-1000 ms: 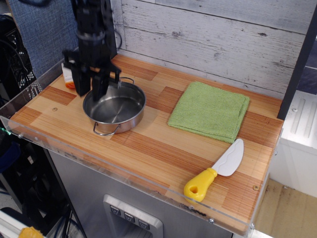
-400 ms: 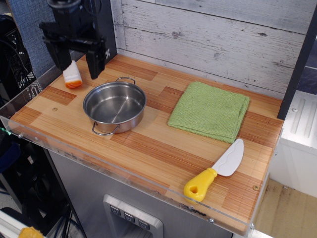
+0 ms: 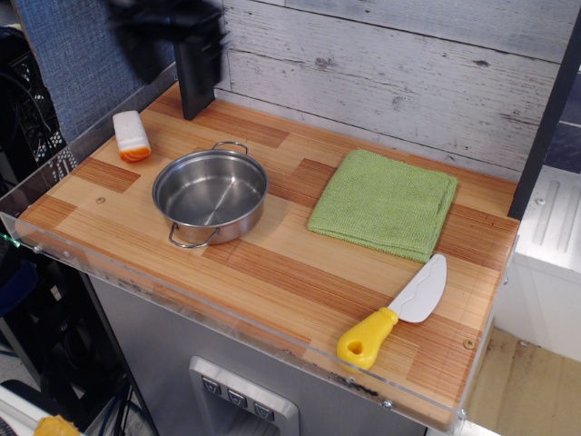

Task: Move the mixing bowel next to the green towel.

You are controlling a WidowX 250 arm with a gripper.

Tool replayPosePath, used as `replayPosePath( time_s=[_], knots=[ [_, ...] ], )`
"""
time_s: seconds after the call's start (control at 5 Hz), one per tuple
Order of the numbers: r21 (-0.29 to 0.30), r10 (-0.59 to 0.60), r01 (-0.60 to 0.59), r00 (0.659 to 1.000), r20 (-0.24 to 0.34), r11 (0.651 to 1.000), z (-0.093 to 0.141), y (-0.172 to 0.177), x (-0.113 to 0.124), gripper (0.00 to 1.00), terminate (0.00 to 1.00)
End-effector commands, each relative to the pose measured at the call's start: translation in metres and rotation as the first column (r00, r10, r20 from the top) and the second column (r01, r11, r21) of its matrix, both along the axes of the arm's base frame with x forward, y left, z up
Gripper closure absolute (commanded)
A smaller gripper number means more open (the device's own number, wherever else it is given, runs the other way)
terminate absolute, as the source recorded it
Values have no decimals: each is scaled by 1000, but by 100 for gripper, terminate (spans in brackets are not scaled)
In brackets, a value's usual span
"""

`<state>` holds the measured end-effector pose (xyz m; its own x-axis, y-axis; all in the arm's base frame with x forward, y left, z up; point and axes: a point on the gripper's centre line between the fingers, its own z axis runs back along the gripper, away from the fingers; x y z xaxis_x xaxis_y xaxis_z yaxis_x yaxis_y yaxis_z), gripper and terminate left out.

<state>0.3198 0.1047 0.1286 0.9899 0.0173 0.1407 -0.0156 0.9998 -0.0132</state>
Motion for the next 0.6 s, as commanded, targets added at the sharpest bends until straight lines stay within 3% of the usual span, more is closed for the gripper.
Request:
replayPosePath(
  time_s=[0.0,0.2,0.4],
  knots=[
    [93,-161,167,985,-63,982,16,-4,3,0,0],
    [93,-161,167,985,-63,982,16,-4,3,0,0],
    [93,-161,167,985,-63,982,16,-4,3,0,100]
  ],
)
